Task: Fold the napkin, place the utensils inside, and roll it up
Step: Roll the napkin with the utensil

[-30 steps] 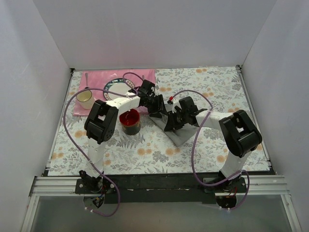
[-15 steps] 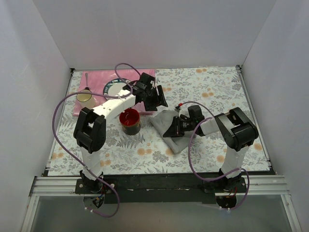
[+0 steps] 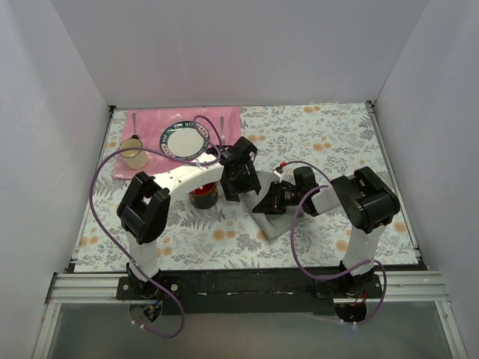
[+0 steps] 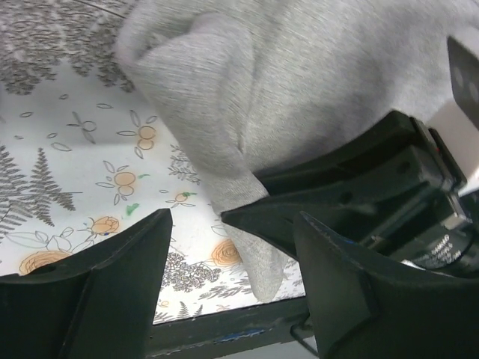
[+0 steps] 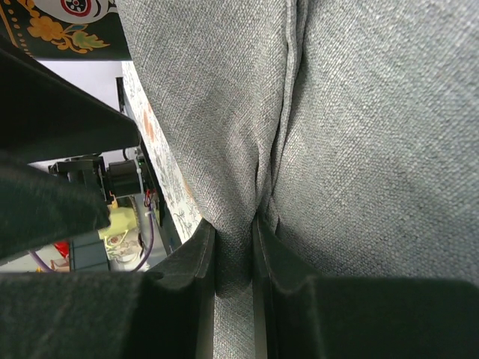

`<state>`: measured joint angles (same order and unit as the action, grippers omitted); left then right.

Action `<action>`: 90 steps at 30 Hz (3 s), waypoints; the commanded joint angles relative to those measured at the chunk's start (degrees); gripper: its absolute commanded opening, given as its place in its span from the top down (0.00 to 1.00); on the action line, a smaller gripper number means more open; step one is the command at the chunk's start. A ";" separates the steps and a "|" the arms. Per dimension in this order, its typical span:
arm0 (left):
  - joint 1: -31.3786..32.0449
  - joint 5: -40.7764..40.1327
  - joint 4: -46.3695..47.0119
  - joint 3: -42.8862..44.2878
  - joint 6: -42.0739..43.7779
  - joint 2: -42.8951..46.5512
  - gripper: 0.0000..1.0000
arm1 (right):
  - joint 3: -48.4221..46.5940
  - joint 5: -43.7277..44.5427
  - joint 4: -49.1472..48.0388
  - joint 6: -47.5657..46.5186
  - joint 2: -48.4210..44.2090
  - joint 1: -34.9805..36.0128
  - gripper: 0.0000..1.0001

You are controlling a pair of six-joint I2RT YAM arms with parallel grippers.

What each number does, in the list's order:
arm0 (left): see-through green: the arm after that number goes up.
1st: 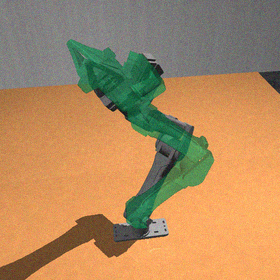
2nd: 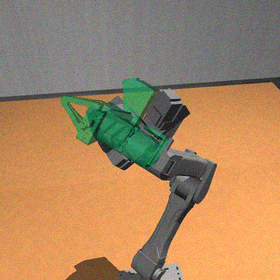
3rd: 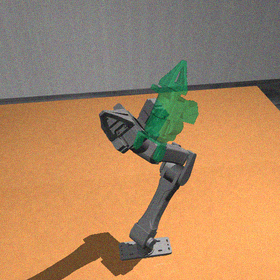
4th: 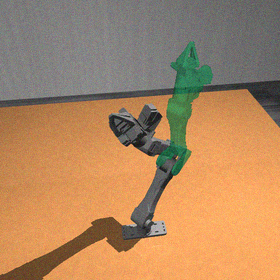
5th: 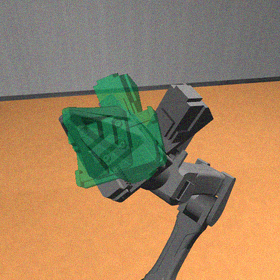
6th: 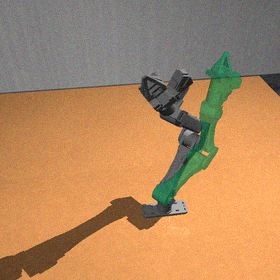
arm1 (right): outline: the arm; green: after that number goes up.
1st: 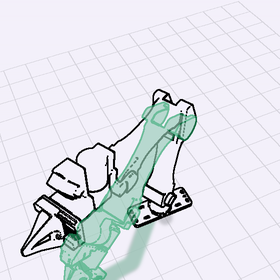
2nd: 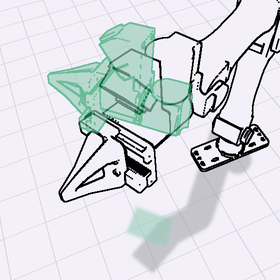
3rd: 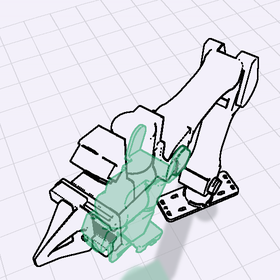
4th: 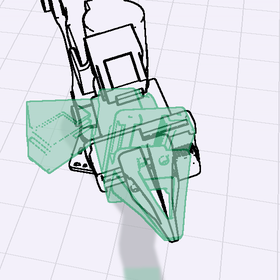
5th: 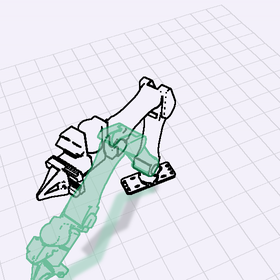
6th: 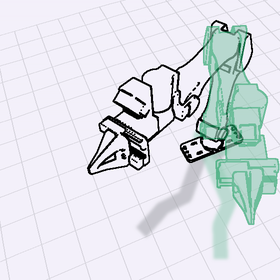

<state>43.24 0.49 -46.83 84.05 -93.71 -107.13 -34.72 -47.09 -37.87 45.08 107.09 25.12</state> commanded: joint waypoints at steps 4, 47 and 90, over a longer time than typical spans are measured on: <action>-0.35 -4.63 -2.92 5.68 -6.21 -3.69 0.37 | 1.41 5.96 8.24 -1.92 -0.74 -0.34 0.99; -3.96 7.06 -16.89 17.55 4.77 -22.60 1.00 | -17.31 67.37 52.90 -38.84 -23.33 26.72 0.18; -5.45 3.47 -1.87 13.77 16.19 -9.68 0.21 | 1.05 34.98 26.19 -23.82 -14.19 14.53 0.99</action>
<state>38.22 6.00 -50.48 98.13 -80.60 -124.14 -38.63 1.56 -11.29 17.91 89.82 43.31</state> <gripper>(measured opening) 0.742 0.255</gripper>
